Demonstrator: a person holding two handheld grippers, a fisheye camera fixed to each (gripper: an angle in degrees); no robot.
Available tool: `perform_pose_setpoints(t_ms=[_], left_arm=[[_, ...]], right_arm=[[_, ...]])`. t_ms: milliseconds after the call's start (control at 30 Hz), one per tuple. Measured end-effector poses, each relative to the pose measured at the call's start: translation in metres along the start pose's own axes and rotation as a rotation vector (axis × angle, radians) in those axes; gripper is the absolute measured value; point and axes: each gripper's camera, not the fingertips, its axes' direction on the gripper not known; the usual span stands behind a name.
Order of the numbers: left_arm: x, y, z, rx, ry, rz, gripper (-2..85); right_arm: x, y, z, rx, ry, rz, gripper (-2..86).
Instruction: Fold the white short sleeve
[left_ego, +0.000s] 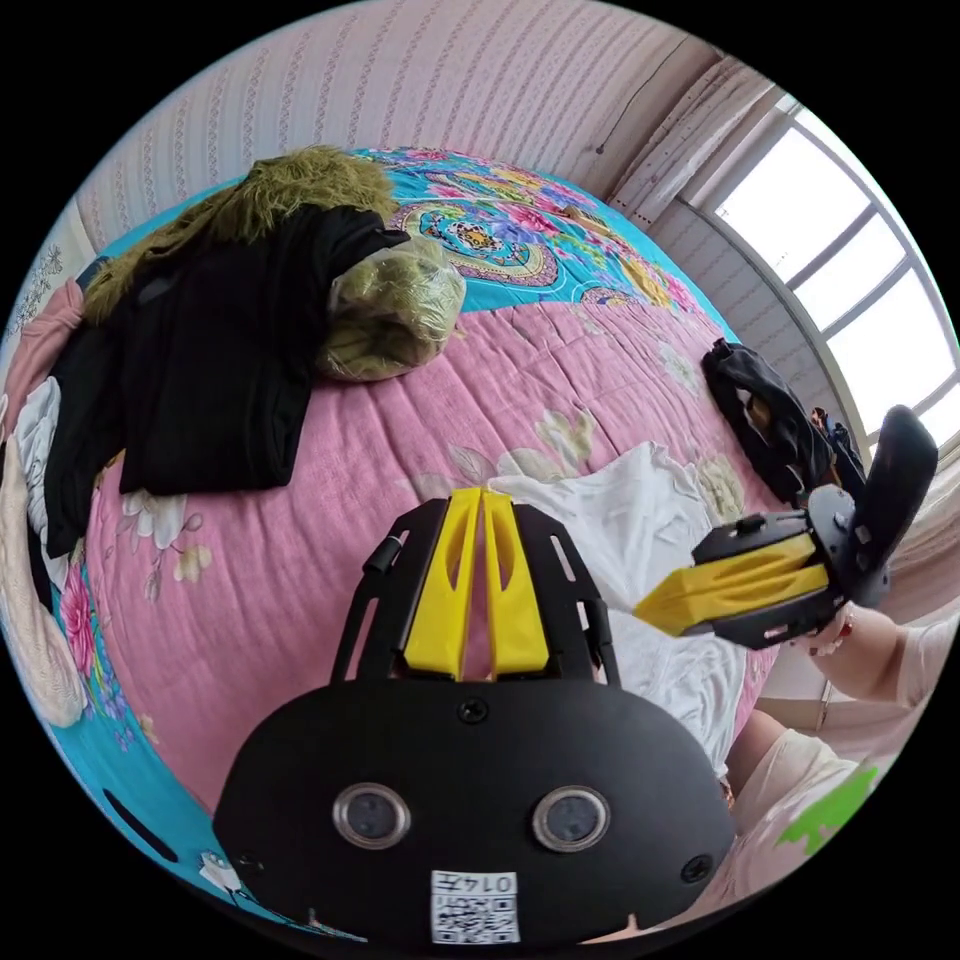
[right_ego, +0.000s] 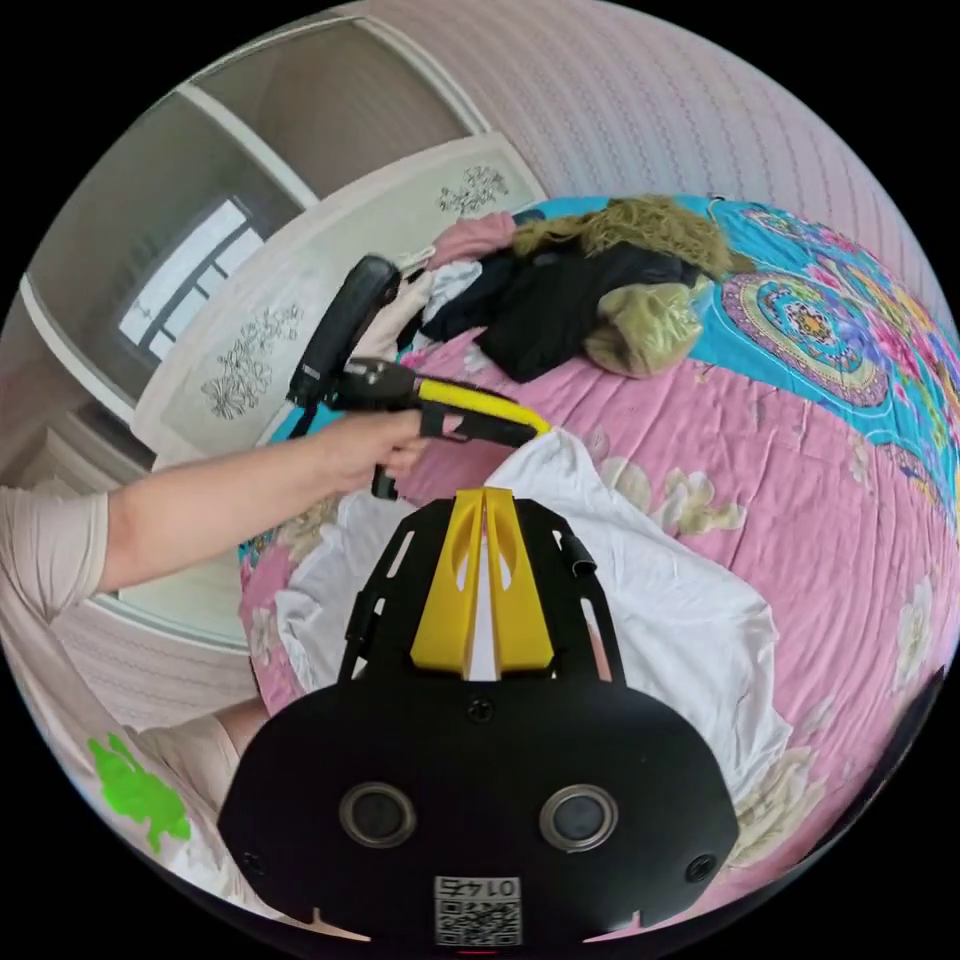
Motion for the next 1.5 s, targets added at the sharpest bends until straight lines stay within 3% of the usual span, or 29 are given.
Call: perform_pose_setpoints(t_ms=[67, 200, 433, 533, 667, 767, 1000, 1167, 1367, 1500], left_arm=[[-0.01, -0.001, 0.0, -0.03, 0.01, -0.011, -0.7], [-0.018, 0.005, -0.007, -0.042, 0.01, 0.022, -0.7], [-0.037, 0.019, -0.017, -0.1, 0.008, 0.065, -0.9], [-0.046, 0.02, -0.024, -0.062, 0.045, 0.033, -0.9], [-0.042, 0.023, -0.024, -0.11, 0.081, 0.072, -0.9], [-0.029, 0.026, -0.021, -0.131, -0.01, 0.149, -0.8], [0.008, 0.029, -0.023, -0.107, -0.177, 0.324, -0.5], [0.013, 0.031, -0.047, -0.022, -0.125, 0.361, -0.1], [0.026, 0.032, -0.048, 0.0, -0.127, 0.437, 5.2], [0.032, 0.032, -0.048, 0.012, -0.135, 0.457, 2.8]], right_arm=[[0.004, 0.007, 0.016, -0.06, 0.013, 0.021, -0.1], [0.04, 0.014, 0.001, 0.063, -0.001, 0.2, 0.5], [0.071, 0.0, -0.007, 0.054, -0.101, 0.227, 2.6], [0.068, -0.017, -0.005, 0.091, 0.017, 0.222, 3.4], [0.079, -0.054, 0.039, -0.083, 0.083, 0.191, 6.8], [0.088, -0.062, 0.061, -0.187, 0.212, 0.185, 2.1], [0.155, -0.022, 0.006, 0.158, -0.336, 0.411, 0.9], [0.17, -0.017, 0.002, 0.141, -0.298, 0.391, 0.8], [0.185, -0.017, 0.006, 0.149, -0.405, 0.394, 0.8], [0.194, -0.018, 0.008, 0.161, -0.432, 0.412, 0.8]])
